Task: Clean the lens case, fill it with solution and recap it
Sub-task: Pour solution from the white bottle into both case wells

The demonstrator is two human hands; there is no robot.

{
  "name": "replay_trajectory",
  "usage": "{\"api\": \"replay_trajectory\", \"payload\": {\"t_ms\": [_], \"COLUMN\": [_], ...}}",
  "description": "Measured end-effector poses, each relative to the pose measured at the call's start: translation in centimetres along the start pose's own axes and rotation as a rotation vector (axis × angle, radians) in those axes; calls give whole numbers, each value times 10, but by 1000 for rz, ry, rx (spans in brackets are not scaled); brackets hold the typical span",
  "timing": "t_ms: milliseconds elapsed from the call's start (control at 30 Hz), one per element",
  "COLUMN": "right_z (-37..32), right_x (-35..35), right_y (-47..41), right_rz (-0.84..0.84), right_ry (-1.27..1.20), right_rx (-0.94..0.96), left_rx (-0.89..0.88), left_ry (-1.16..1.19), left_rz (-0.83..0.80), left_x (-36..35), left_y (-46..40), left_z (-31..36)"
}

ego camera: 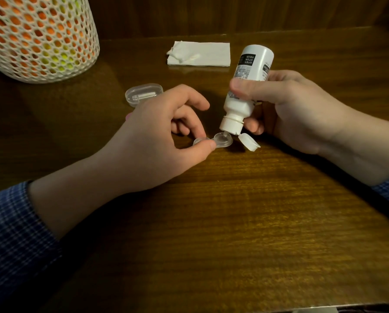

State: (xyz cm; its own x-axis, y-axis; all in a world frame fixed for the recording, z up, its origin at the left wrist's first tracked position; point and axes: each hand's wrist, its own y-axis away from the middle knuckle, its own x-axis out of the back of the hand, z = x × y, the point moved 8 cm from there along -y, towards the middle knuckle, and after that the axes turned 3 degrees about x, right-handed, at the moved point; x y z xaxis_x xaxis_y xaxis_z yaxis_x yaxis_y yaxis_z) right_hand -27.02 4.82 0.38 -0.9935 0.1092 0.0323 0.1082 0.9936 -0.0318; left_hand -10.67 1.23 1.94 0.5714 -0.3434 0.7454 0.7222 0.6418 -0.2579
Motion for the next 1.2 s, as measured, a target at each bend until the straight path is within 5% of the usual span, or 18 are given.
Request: {"api": "replay_trajectory", "payload": {"t_ms": [1200], "right_z": [0], "right_x": [0], "right_y": [1], "right_rz": [17], "right_ry": [-2], "right_rx": [-5], "left_rx": [13], "left_ry": [9], "left_rz": [-15], "left_x": [0], "left_y": [0], "left_z": [0]}}
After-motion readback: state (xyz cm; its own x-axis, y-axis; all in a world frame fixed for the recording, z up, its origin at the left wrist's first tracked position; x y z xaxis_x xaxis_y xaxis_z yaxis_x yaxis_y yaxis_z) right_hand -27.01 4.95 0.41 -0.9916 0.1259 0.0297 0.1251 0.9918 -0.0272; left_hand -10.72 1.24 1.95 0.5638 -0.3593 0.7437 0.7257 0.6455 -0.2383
